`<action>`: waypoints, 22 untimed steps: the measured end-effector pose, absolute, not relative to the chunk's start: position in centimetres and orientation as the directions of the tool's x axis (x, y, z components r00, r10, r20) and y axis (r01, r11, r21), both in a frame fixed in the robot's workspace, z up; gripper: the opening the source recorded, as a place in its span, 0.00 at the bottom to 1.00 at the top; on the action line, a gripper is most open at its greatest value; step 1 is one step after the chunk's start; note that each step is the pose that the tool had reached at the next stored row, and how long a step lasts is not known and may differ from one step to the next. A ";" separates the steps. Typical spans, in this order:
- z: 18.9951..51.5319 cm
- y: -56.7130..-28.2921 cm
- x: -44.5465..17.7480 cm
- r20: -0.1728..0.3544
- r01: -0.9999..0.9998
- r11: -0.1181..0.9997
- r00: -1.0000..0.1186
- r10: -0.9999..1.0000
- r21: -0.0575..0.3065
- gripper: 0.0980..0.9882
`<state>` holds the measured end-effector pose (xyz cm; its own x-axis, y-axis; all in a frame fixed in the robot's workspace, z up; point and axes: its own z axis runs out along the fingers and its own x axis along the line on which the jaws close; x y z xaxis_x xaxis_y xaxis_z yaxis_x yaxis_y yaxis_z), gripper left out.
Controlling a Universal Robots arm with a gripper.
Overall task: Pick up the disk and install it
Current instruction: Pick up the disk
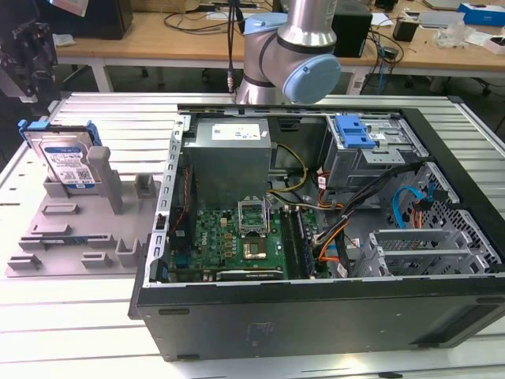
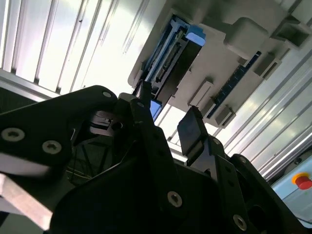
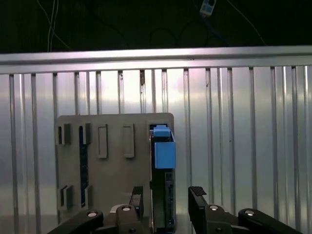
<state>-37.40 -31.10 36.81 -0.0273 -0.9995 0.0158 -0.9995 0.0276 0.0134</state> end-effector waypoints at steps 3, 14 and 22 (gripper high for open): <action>36.8 -31.1 -37.4 0.016 -1.000 0.028 -0.027 -0.999 0.013 0.45; 36.2 -31.1 -39.2 0.016 -0.999 -0.036 0.037 -0.999 0.013 0.45; 35.6 -31.1 -39.3 0.016 -0.999 -0.043 0.043 -0.999 0.013 0.45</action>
